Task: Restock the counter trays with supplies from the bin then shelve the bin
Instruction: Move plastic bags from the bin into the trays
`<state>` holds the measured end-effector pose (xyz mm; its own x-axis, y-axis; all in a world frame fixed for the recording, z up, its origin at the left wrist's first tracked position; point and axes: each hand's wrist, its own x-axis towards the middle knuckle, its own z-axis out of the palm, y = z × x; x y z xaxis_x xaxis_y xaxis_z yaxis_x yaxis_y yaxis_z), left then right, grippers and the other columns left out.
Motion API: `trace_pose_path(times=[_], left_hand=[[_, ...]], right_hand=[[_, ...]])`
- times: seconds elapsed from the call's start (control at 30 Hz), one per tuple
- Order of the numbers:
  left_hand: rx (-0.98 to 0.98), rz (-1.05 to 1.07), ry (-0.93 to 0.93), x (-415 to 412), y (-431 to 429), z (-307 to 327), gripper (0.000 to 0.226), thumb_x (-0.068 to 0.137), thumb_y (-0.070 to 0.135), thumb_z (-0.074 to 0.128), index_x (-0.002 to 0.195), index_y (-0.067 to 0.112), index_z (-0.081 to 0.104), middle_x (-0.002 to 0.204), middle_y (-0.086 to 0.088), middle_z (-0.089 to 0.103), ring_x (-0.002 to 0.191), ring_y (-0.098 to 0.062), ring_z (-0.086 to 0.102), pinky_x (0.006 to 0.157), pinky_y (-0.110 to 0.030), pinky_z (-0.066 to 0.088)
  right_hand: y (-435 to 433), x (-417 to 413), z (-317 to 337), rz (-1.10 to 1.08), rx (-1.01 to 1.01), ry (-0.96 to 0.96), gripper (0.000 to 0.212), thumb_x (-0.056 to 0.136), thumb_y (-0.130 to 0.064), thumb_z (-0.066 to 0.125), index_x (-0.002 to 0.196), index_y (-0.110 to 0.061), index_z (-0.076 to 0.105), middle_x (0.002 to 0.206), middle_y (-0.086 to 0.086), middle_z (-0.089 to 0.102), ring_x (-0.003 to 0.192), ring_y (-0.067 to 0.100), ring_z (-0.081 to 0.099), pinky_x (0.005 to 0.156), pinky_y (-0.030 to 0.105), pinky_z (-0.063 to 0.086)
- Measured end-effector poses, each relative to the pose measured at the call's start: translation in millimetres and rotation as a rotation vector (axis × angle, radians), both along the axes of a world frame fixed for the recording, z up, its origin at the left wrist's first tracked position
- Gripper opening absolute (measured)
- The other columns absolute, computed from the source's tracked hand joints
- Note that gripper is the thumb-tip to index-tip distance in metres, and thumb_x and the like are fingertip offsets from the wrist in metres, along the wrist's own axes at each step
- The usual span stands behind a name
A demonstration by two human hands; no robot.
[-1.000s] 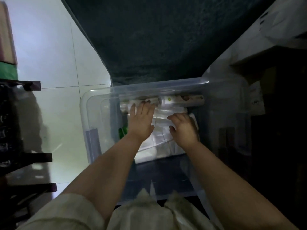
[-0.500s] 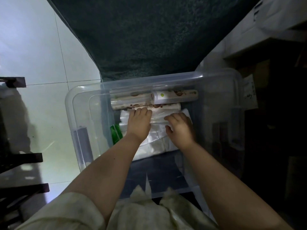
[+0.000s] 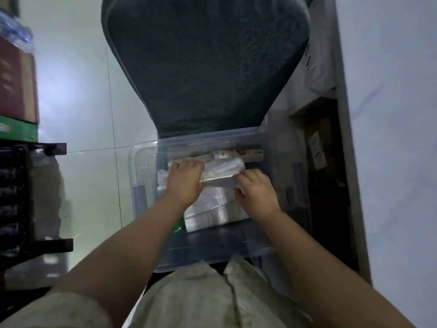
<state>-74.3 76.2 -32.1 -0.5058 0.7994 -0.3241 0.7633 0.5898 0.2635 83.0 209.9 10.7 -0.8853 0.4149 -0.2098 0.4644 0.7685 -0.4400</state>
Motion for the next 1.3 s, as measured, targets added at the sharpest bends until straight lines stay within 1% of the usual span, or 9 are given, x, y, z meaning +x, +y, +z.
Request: trace_pose_path(times=[0.2,0.3,0.43,0.53,0.63,0.83,0.97,1.07,1.3], left_hand=[[0.192,-0.077,0.116,-20,4,99,0.039,0.066,0.021,0.077,0.102,0.017,0.063,0.099,-0.004,0.065,0.094,-0.029,0.055,0.079,-0.039,0.038],[0.325,-0.176,0.152,-18,2,138,0.038,0.061,0.016,0.079,0.096,0.017,0.064,0.092,-0.003,0.065,0.087,-0.029,0.056,0.076,-0.039,0.04],[0.441,-0.334,0.156,-6,1,175,0.034,0.058,0.015,0.078,0.089,0.018,0.063,0.085,-0.001,0.064,0.081,-0.028,0.057,0.073,-0.039,0.042],[0.539,-0.467,0.142,10,9,198,0.03,0.058,0.012,0.076,0.084,0.016,0.064,0.08,-0.002,0.062,0.075,-0.029,0.057,0.067,-0.039,0.042],[0.619,-0.567,0.115,39,21,225,0.03,0.058,0.013,0.075,0.085,0.017,0.063,0.083,-0.002,0.063,0.078,-0.029,0.057,0.069,-0.039,0.04],[0.805,-0.773,0.047,131,46,281,0.03,0.06,0.013,0.072,0.087,0.019,0.06,0.083,0.001,0.062,0.077,-0.027,0.056,0.068,-0.036,0.038],[0.907,-0.946,0.003,219,48,315,0.03,0.06,0.013,0.072,0.086,0.018,0.059,0.079,0.002,0.061,0.074,-0.025,0.054,0.066,-0.031,0.03],[0.964,-1.074,-0.071,295,39,333,0.028,0.062,0.012,0.073,0.087,0.015,0.061,0.079,0.001,0.061,0.072,-0.025,0.054,0.066,-0.031,0.032],[0.948,-1.226,-0.22,477,0,354,0.024,0.065,0.011,0.071,0.088,0.011,0.062,0.08,-0.002,0.063,0.075,-0.027,0.053,0.065,-0.035,0.039]], right_hand=[[-2,4,91,-0.041,0.184,0.105,0.022,0.069,-0.011,0.073,0.089,-0.01,0.067,0.088,0.009,0.064,0.084,0.034,0.059,0.069,0.04,0.049],[-17,19,132,-0.159,0.271,0.182,0.021,0.07,-0.008,0.075,0.09,-0.009,0.069,0.091,0.007,0.067,0.084,0.031,0.061,0.07,0.04,0.05],[-52,50,170,-0.327,0.358,0.221,0.022,0.073,-0.008,0.073,0.095,-0.007,0.07,0.094,0.01,0.068,0.088,0.032,0.062,0.073,0.046,0.05],[-80,76,191,-0.41,0.444,0.25,0.023,0.071,-0.008,0.076,0.093,-0.006,0.07,0.094,0.01,0.069,0.085,0.032,0.062,0.07,0.044,0.051],[-105,108,209,-0.525,0.524,0.258,0.018,0.073,-0.009,0.074,0.089,-0.007,0.068,0.095,0.009,0.07,0.083,0.032,0.061,0.069,0.043,0.05],[-149,195,250,-0.804,0.673,0.252,0.028,0.069,-0.005,0.077,0.095,-0.011,0.068,0.092,0.006,0.069,0.082,0.032,0.061,0.07,0.038,0.048],[-185,266,276,-0.955,0.779,0.23,0.028,0.066,-0.001,0.08,0.091,-0.006,0.07,0.088,0.008,0.069,0.08,0.033,0.062,0.069,0.039,0.05],[-217,326,289,-1.054,0.833,0.19,0.027,0.064,-0.002,0.08,0.089,-0.006,0.07,0.086,0.009,0.068,0.077,0.033,0.062,0.066,0.038,0.051],[-307,479,295,-1.286,0.868,0.106,0.025,0.064,-0.001,0.078,0.087,-0.005,0.069,0.083,0.01,0.067,0.074,0.033,0.06,0.066,0.04,0.052]])
